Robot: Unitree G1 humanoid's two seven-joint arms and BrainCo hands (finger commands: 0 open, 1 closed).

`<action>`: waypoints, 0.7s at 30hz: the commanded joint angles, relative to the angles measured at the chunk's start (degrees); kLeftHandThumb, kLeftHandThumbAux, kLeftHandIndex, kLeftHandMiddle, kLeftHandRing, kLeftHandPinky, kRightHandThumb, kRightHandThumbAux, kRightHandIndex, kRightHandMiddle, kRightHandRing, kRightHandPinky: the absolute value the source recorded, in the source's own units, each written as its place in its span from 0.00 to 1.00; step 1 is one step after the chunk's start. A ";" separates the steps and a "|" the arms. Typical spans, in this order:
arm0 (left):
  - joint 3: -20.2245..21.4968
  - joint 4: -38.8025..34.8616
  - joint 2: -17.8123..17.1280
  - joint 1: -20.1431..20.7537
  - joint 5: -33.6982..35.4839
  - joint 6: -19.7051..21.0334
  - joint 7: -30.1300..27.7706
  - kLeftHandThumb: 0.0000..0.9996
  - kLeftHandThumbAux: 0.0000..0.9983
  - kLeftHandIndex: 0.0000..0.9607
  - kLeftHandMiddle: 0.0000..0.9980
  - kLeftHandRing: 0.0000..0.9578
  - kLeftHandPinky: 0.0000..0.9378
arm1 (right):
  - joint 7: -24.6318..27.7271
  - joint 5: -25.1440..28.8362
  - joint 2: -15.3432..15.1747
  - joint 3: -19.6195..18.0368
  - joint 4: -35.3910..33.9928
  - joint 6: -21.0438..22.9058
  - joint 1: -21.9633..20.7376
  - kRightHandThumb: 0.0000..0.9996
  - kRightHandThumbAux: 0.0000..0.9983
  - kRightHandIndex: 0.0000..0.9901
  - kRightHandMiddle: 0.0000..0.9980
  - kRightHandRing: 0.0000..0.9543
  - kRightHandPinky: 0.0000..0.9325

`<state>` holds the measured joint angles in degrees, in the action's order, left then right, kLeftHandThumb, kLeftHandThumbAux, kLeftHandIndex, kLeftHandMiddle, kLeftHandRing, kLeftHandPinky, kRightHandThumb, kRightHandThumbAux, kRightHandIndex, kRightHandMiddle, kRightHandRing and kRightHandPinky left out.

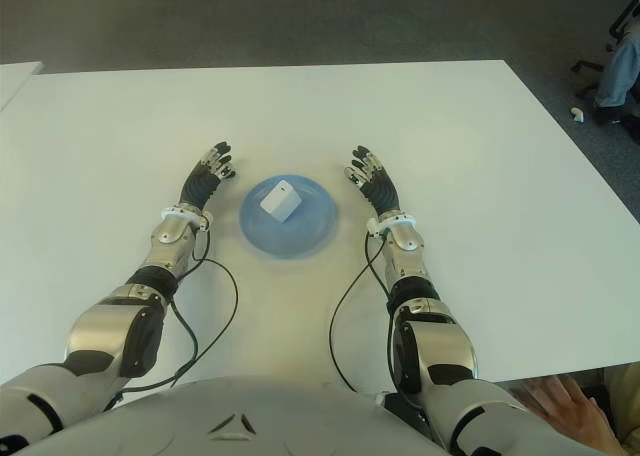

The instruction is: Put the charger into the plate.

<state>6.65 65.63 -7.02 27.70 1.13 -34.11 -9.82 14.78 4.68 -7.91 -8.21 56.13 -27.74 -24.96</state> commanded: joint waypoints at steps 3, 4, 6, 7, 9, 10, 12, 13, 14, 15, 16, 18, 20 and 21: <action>0.60 1.27 0.29 -0.98 0.32 0.13 0.60 0.00 0.59 0.00 0.00 0.00 0.00 | -0.14 0.05 -0.14 -0.01 0.97 1.56 0.67 0.00 0.64 0.01 0.11 0.08 0.06; 0.67 1.31 0.34 -0.94 0.40 0.16 0.60 0.00 0.59 0.00 0.00 0.00 0.00 | -0.16 0.03 -0.16 0.00 0.99 1.60 0.68 0.00 0.64 0.01 0.11 0.08 0.06; 0.80 1.36 0.39 -0.89 0.47 0.23 0.59 0.00 0.59 0.00 0.00 0.00 0.00 | -0.22 0.02 -0.17 0.00 1.02 1.65 0.69 0.00 0.65 0.01 0.11 0.08 0.06; 0.86 1.37 0.41 -0.87 0.49 0.25 0.59 0.00 0.59 0.00 0.00 0.00 0.00 | -0.24 0.01 -0.17 0.01 1.02 1.67 0.69 0.00 0.65 0.01 0.11 0.08 0.06; 1.04 1.43 0.47 -0.75 0.55 0.44 0.62 0.00 0.59 0.00 0.00 0.00 0.00 | -0.30 -0.02 -0.19 0.02 1.04 1.74 0.69 0.00 0.65 0.01 0.11 0.08 0.06; 1.12 1.45 0.51 -0.70 0.55 0.51 0.62 0.00 0.59 0.00 0.00 0.00 0.00 | -0.30 -0.04 -0.21 0.03 1.06 1.75 0.69 0.00 0.66 0.01 0.11 0.08 0.06; 1.29 1.48 0.56 -0.63 0.52 0.61 0.59 0.00 0.59 0.00 0.00 0.00 0.00 | -0.29 -0.07 -0.23 0.05 1.09 1.76 0.69 0.00 0.66 0.01 0.11 0.08 0.06; 1.36 1.49 0.58 -0.62 0.49 0.63 0.57 0.00 0.59 0.00 0.00 0.00 0.00 | -0.29 -0.07 -0.24 0.06 1.09 1.76 0.69 0.00 0.67 0.01 0.11 0.08 0.06; 1.43 1.50 0.60 -0.59 0.47 0.65 0.56 0.00 0.59 0.00 0.00 0.00 0.00 | -0.30 -0.08 -0.24 0.07 1.09 1.76 0.70 0.00 0.67 0.01 0.11 0.08 0.06; 1.53 1.52 0.63 -0.54 0.52 0.76 0.50 0.00 0.59 0.00 0.00 0.00 0.00 | -0.31 -0.12 -0.26 0.10 1.09 1.75 0.71 0.00 0.67 0.01 0.11 0.08 0.06; 1.61 1.53 0.66 -0.50 0.55 0.83 0.46 0.00 0.59 0.00 0.00 0.00 0.00 | -0.33 -0.15 -0.27 0.12 1.09 1.75 0.71 0.00 0.68 0.01 0.11 0.08 0.06; 1.74 1.55 0.72 -0.43 0.62 0.98 0.38 0.00 0.59 0.00 0.00 0.00 0.00 | -0.36 -0.21 -0.30 0.18 1.09 1.73 0.72 0.00 0.68 0.01 0.10 0.08 0.07; 1.84 1.55 0.77 -0.37 0.67 1.12 0.30 0.00 0.59 0.00 0.00 0.00 0.00 | -0.38 -0.21 -0.32 0.21 1.09 1.76 0.72 0.00 0.69 0.01 0.10 0.08 0.07; 1.88 1.54 0.80 -0.34 0.70 1.20 0.25 0.00 0.59 0.00 0.00 0.00 0.00 | -0.40 -0.21 -0.33 0.22 1.10 1.78 0.72 0.00 0.69 0.01 0.10 0.08 0.07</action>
<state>8.29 65.99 -6.52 27.80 1.38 -34.16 -9.81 14.63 4.61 -8.12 -8.03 56.16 -27.57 -24.96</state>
